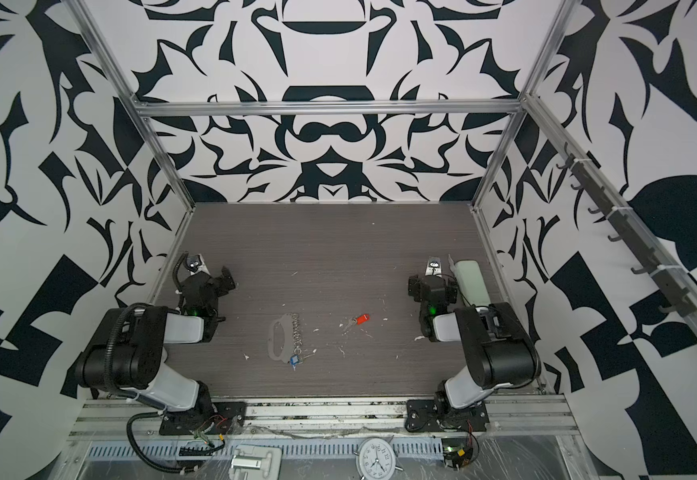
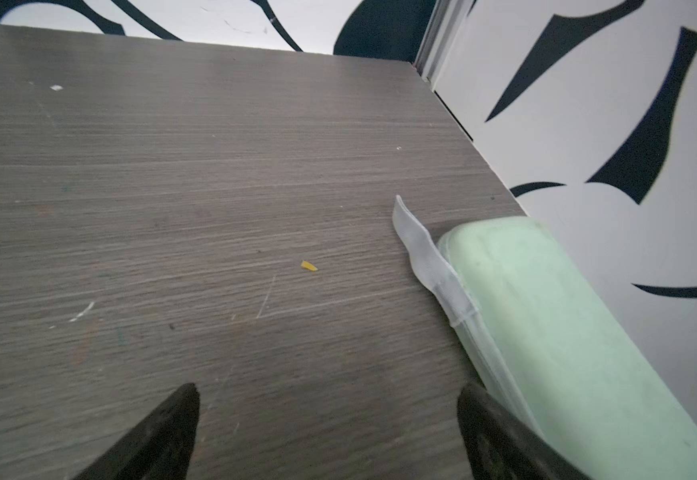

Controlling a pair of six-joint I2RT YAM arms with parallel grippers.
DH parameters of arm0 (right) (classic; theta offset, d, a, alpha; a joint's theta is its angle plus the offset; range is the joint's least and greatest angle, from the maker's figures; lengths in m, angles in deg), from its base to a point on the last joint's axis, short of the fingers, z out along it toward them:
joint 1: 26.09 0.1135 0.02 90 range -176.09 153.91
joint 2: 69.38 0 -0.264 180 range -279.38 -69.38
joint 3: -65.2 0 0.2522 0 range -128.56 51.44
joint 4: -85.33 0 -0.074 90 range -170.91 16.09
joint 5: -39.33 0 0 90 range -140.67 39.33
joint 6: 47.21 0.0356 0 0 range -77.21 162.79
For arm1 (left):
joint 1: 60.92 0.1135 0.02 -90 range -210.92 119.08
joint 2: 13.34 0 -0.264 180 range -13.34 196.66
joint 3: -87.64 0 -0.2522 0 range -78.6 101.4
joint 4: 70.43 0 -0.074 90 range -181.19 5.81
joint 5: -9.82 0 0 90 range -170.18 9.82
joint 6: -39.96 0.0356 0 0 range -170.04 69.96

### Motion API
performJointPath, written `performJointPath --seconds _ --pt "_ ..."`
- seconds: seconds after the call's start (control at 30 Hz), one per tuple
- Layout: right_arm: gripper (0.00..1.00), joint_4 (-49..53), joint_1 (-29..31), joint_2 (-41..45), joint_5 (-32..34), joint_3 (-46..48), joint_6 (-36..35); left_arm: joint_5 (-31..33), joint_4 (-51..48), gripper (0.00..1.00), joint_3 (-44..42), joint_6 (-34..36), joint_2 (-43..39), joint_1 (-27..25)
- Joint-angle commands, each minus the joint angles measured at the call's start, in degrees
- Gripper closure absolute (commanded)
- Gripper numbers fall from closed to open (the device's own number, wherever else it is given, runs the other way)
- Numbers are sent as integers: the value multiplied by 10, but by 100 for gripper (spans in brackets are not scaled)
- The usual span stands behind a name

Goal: Remove the keys from the keyring

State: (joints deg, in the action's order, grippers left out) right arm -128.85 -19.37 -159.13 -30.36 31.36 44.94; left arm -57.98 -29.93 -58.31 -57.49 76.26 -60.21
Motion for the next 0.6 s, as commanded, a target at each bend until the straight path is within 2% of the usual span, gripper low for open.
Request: performJointPath --seconds 0.0,0.07,0.17,0.57 --pt "0 -47 -2 9 -22 0 -4 -3 16 1 4 2 7 1" --pt "0 -64 -2 3 -19 5 -11 -3 16 1 4 2 7 2" --pt "0 -61 -2 7 21 8 8 -3 16 1 3 2 6 1" --pt "0 -65 -2 9 23 10 9 -3 16 1 2 2 6 1"
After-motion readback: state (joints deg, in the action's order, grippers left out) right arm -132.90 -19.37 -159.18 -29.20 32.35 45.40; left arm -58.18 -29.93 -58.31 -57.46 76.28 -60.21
